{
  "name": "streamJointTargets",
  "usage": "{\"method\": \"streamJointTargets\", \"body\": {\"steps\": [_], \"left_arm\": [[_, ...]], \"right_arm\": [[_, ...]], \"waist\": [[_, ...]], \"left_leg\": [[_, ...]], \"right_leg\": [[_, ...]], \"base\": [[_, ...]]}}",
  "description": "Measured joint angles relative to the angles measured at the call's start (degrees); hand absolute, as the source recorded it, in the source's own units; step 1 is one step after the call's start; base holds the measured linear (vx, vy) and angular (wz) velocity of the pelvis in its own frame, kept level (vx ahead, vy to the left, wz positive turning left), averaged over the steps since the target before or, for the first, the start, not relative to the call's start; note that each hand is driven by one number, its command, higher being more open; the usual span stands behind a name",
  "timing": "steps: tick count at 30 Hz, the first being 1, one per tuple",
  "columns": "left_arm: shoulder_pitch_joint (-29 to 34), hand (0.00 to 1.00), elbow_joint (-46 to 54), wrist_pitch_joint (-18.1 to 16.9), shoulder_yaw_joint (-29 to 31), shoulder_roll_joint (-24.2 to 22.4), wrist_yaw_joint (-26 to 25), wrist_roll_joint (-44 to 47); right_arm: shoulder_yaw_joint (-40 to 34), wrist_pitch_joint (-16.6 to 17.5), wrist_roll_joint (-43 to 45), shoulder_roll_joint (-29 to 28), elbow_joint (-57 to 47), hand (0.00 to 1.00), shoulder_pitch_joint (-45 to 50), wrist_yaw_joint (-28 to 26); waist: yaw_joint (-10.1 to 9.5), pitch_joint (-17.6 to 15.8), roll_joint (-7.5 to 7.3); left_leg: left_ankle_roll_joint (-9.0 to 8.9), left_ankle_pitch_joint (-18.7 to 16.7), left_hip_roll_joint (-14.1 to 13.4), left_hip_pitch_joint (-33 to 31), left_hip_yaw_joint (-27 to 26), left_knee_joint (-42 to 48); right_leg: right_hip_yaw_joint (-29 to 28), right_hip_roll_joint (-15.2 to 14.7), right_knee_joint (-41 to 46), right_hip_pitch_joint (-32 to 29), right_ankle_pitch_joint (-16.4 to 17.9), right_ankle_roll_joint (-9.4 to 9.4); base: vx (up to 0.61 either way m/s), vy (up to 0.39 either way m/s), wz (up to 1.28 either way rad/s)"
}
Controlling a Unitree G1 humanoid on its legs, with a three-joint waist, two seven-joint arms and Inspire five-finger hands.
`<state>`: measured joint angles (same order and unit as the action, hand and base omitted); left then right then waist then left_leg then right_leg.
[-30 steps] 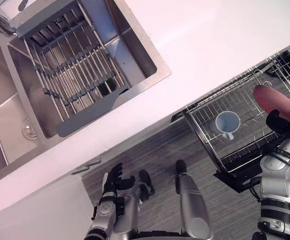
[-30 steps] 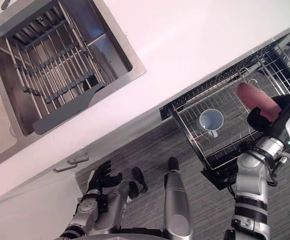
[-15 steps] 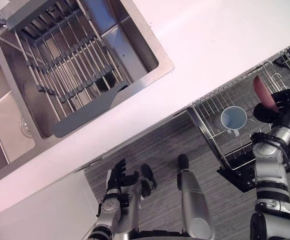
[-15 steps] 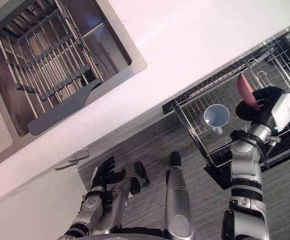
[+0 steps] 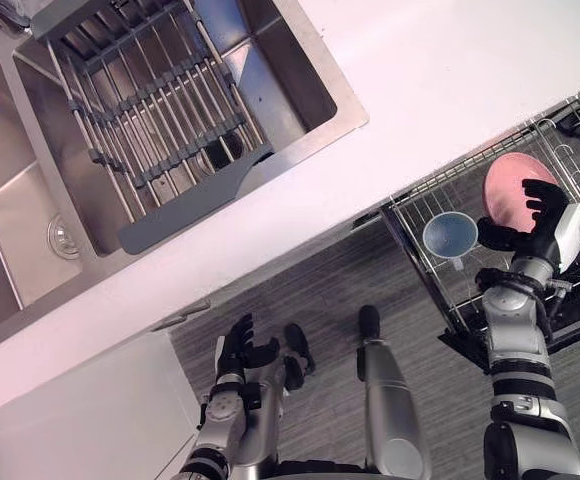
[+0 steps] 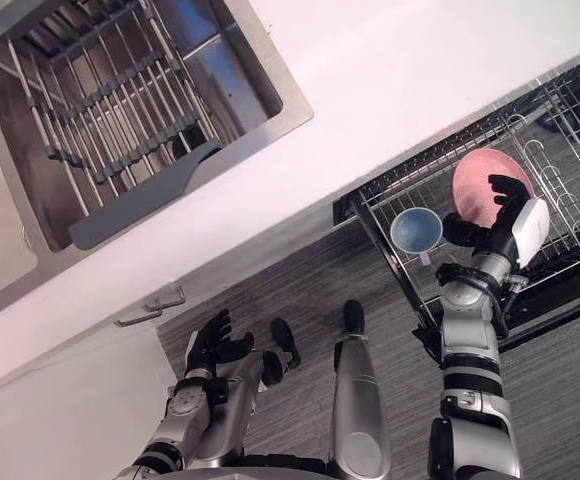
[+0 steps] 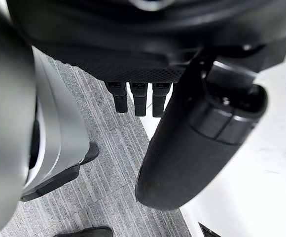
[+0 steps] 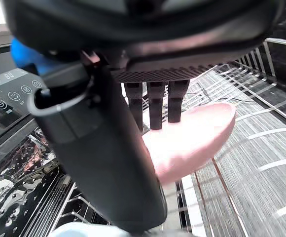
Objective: Walk over to the sink, pick up the cup, carry it to the dishwasher, place the cup inside the dishwasher, then close the dishwasher door
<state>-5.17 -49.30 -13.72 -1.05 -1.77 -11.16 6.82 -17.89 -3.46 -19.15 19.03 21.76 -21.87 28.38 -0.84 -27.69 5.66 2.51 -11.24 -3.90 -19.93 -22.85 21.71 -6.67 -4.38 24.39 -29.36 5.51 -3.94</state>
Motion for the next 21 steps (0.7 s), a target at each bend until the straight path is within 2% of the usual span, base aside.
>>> {"method": "streamJointTargets", "body": {"steps": [13,21], "left_arm": [[-0.5,0.90,0.1,0.6,1.1,-0.4,0.0,0.0],[-0.5,0.90,0.0,1.1,1.3,-0.7,0.3,-0.1]], "right_arm": [[-0.7,0.2,0.0,-3.9,-15.5,0.90,5.9,0.5],[-1.5,1.2,-0.2,-6.3,-26.5,0.90,12.7,1.8]], "waist": [[-0.03,-0.4,-0.76],[-0.16,-0.4,-1.46]], "left_leg": [[0.08,0.1,-0.9,0.4,-0.7,0.4],[0.07,0.0,-1.1,2.2,-0.6,-0.2]], "right_leg": [[-0.6,0.9,-1.0,0.5,-1.0,0.08],[-0.1,1.0,-1.8,2.6,-1.1,0.15]], "base": [[-0.01,-0.011,-0.04],[0.00,0.000,0.00]]}}
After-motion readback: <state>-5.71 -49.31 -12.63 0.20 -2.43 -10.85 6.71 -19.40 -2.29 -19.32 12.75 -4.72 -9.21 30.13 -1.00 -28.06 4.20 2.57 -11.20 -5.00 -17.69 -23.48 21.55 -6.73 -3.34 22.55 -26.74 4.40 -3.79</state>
